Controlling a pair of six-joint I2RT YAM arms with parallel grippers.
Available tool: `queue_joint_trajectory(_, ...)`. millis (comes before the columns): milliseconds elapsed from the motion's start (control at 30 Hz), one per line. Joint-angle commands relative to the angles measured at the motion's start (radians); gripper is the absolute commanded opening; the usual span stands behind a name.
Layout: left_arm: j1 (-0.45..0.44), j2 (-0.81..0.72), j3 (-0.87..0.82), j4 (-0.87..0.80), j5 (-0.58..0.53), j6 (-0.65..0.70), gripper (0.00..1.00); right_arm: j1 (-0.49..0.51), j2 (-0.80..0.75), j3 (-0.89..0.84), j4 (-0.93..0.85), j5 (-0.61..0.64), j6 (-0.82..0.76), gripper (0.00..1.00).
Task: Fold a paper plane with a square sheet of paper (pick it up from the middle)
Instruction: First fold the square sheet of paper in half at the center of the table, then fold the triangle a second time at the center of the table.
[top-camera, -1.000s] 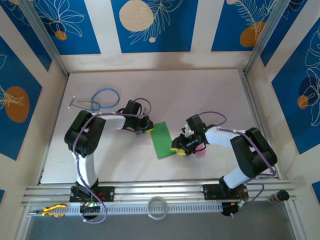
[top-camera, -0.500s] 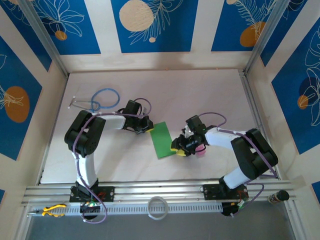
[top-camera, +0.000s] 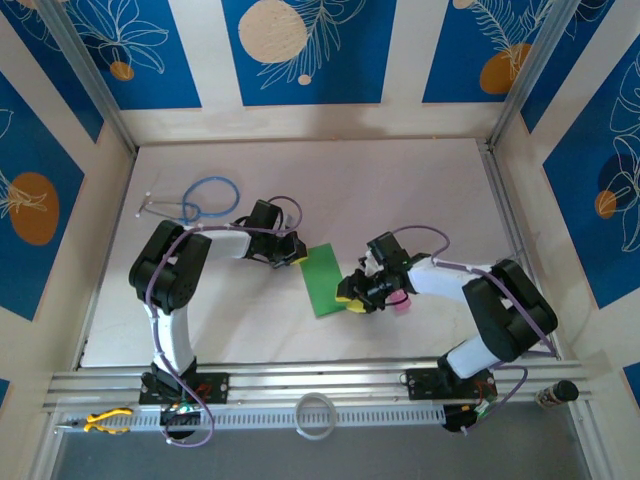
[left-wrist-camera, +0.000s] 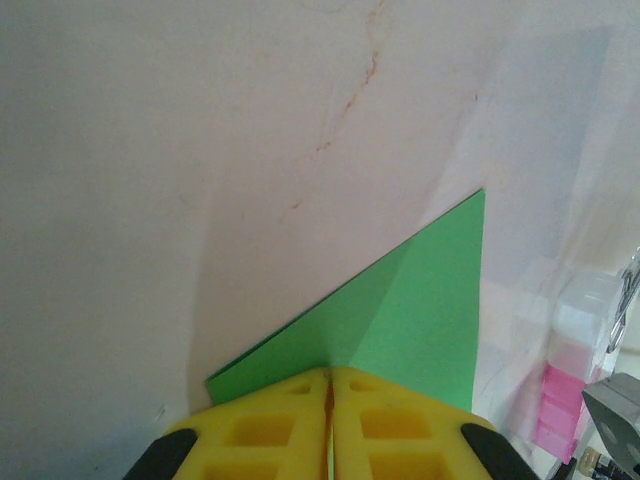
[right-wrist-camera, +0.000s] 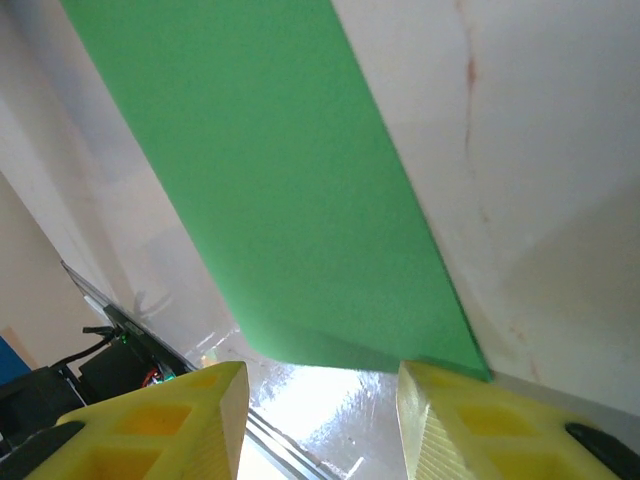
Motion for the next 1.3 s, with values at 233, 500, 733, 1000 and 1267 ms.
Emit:
queue_joint_trajectory(233, 0.005, 0.059, -0.014, -0.048, -0.042, -0.008, 0.11, 0.033, -0.096, -0.083, 0.029, 0.003, 0.121, 0.43)
queue_joint_trajectory(500, 0.005, 0.061, -0.009, -0.050, -0.037, -0.008, 0.11, 0.056, -0.038, -0.077, 0.106, 0.017, 0.187, 0.43)
queue_joint_trajectory(733, 0.005, 0.060, -0.005, -0.053, -0.038, -0.007, 0.11, 0.065, -0.030, -0.081, 0.123, 0.051, 0.223, 0.44)
queue_joint_trajectory(1000, 0.005, 0.066, -0.001, -0.050, -0.033, -0.010, 0.11, 0.070, -0.003, -0.075, 0.192, 0.123, 0.261, 0.43)
queue_joint_trajectory(1267, 0.005, 0.063, 0.007, -0.059, -0.034, -0.006, 0.11, 0.093, -0.054, -0.082, 0.161, 0.171, 0.256, 0.43)
